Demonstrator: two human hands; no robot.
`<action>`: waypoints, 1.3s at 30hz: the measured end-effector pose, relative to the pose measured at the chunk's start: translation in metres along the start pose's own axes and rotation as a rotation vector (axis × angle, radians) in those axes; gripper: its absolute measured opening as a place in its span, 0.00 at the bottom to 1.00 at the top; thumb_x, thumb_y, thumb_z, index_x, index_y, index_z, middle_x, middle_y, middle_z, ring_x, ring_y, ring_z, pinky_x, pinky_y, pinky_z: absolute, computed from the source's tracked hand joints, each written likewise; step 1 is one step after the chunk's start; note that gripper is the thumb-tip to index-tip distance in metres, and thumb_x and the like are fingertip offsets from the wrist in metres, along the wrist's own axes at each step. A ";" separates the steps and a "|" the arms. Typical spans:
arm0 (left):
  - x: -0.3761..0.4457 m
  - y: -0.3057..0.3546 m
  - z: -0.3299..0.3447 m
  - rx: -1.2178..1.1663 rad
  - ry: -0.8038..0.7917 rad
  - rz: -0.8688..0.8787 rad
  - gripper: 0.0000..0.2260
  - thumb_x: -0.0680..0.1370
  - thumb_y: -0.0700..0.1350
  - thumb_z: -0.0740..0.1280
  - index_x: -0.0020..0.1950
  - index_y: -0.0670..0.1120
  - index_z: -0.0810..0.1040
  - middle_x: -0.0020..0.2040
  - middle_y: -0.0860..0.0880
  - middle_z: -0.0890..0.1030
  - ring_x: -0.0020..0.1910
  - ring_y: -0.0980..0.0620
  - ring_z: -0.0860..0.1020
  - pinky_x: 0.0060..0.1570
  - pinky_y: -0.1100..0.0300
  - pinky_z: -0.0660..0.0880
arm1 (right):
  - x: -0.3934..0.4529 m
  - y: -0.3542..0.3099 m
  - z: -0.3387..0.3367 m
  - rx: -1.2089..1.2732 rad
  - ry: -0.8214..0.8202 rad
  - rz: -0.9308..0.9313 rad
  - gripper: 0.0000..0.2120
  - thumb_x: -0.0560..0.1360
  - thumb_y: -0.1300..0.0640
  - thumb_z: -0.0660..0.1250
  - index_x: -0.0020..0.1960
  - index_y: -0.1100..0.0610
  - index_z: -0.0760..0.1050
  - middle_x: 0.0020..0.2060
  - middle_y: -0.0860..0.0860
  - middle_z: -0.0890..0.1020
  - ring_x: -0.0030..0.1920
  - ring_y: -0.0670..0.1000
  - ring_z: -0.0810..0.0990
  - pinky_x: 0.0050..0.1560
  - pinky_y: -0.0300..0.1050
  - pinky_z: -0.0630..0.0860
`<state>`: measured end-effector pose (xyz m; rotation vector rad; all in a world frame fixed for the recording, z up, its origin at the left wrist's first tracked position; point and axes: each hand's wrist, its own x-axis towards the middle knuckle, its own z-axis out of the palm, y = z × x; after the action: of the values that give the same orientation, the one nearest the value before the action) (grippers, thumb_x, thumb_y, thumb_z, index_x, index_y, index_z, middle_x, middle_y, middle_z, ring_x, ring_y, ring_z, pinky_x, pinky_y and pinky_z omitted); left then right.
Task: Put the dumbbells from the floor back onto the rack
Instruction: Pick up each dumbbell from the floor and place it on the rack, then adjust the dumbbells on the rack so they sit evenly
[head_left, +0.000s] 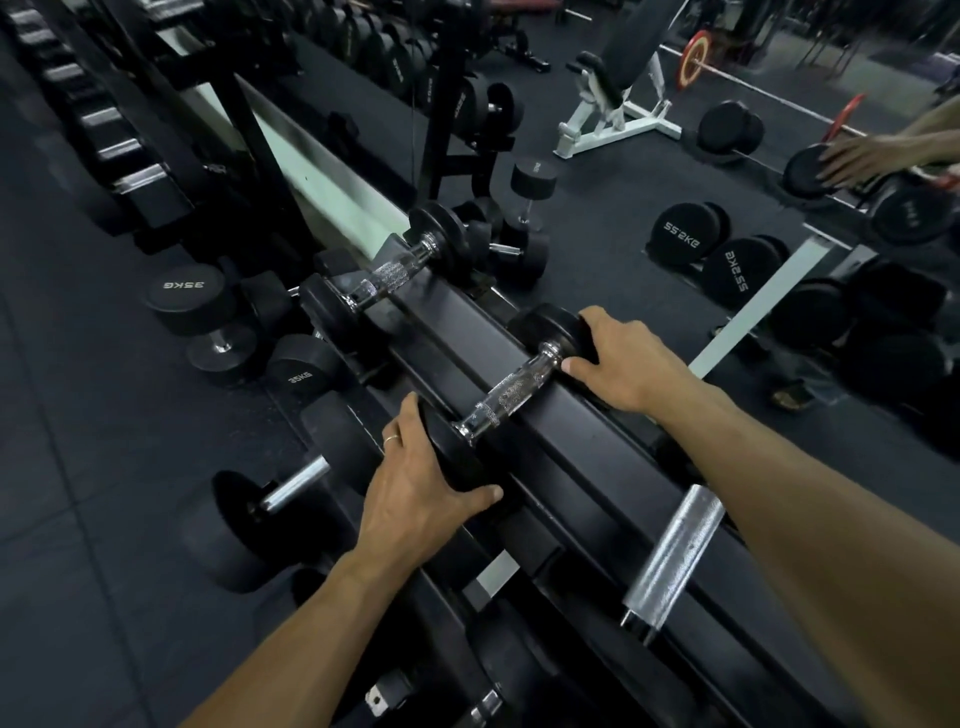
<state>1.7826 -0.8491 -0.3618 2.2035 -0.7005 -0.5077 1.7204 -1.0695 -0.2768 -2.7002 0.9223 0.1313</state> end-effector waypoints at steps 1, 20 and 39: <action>-0.001 0.001 -0.001 0.012 -0.005 -0.011 0.58 0.63 0.56 0.80 0.78 0.49 0.42 0.78 0.44 0.56 0.74 0.45 0.61 0.65 0.55 0.65 | -0.005 0.002 -0.002 -0.014 0.001 -0.007 0.22 0.78 0.49 0.66 0.68 0.57 0.66 0.50 0.56 0.80 0.50 0.58 0.78 0.49 0.49 0.73; -0.128 0.046 0.041 0.091 -0.017 0.145 0.42 0.72 0.69 0.62 0.77 0.45 0.57 0.77 0.44 0.60 0.77 0.46 0.56 0.75 0.47 0.57 | -0.150 0.085 -0.010 0.070 0.060 0.299 0.28 0.77 0.45 0.66 0.72 0.57 0.66 0.65 0.58 0.76 0.64 0.61 0.74 0.59 0.49 0.71; -0.156 0.061 0.113 0.135 -0.079 0.023 0.54 0.63 0.64 0.75 0.76 0.48 0.46 0.76 0.44 0.58 0.69 0.43 0.70 0.66 0.46 0.71 | -0.155 0.127 0.006 0.249 0.077 0.092 0.03 0.78 0.54 0.67 0.49 0.48 0.74 0.39 0.46 0.79 0.47 0.51 0.78 0.49 0.41 0.70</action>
<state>1.5803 -0.8474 -0.3662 2.3081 -0.8228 -0.5519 1.5199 -1.0726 -0.2853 -2.4501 1.0127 -0.0660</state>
